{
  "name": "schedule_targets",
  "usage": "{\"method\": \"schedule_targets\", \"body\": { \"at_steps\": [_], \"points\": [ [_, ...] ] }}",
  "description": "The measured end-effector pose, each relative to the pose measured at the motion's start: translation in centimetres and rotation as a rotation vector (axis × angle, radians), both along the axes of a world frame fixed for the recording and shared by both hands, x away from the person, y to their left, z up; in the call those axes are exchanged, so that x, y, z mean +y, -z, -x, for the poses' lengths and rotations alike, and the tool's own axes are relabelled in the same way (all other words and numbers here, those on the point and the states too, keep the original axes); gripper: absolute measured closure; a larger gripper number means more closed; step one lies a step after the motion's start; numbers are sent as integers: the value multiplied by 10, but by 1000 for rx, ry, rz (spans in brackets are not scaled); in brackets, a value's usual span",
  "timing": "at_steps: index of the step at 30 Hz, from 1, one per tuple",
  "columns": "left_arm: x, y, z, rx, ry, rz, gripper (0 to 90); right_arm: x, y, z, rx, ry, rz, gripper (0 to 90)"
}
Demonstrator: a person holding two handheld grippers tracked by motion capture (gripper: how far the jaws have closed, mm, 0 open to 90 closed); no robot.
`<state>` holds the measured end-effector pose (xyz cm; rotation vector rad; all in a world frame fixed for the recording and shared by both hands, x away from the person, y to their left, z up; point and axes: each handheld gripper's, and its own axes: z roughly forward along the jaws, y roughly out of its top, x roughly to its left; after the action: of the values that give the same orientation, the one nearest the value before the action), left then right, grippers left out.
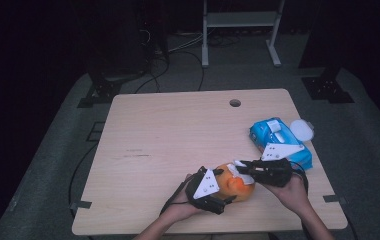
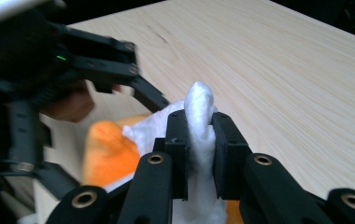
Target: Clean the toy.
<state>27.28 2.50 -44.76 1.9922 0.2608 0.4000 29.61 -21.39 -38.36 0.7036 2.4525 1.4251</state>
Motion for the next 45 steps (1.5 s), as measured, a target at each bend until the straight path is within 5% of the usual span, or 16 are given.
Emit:
{"method": "schedule_targets", "body": {
  "at_steps": [4, 6, 14, 18, 22, 29, 32, 35, 40, 45],
  "points": [
    [-2, 0, 6, -28, 26, -30, 250, 14, -5, 9, 1, -82, -12, 776],
    [-2, 1, 9, -52, 41, -58, 272, 19, -5, 9, -4, -86, 27, 776],
    [-4, 3, 13, -102, 69, -92, 286, -17, 8, -12, 21, 60, 65, 776],
    [-3, 1, 10, -97, 70, -96, 289, -29, 12, -17, 64, 75, 22, 777],
    [1, 1, 7, -62, 58, -71, 291, -31, 10, -18, 70, 71, 13, 777],
    [11, 2, -2, 1, 53, -18, 293, -53, 20, -29, 170, 81, -92, 777],
    [11, 2, -3, 6, 50, -19, 295, -49, 12, -25, 153, 53, -152, 776],
    [15, 2, -7, 25, 45, -5, 300, -44, 10, -24, 132, 51, -130, 777],
    [22, 1, -13, 71, 19, 31, 304, -54, 19, -29, 161, 95, -108, 777],
    [19, 1, -16, 83, 9, 49, 309, -41, 4, -20, 106, 46, -140, 777]
  ]
}}
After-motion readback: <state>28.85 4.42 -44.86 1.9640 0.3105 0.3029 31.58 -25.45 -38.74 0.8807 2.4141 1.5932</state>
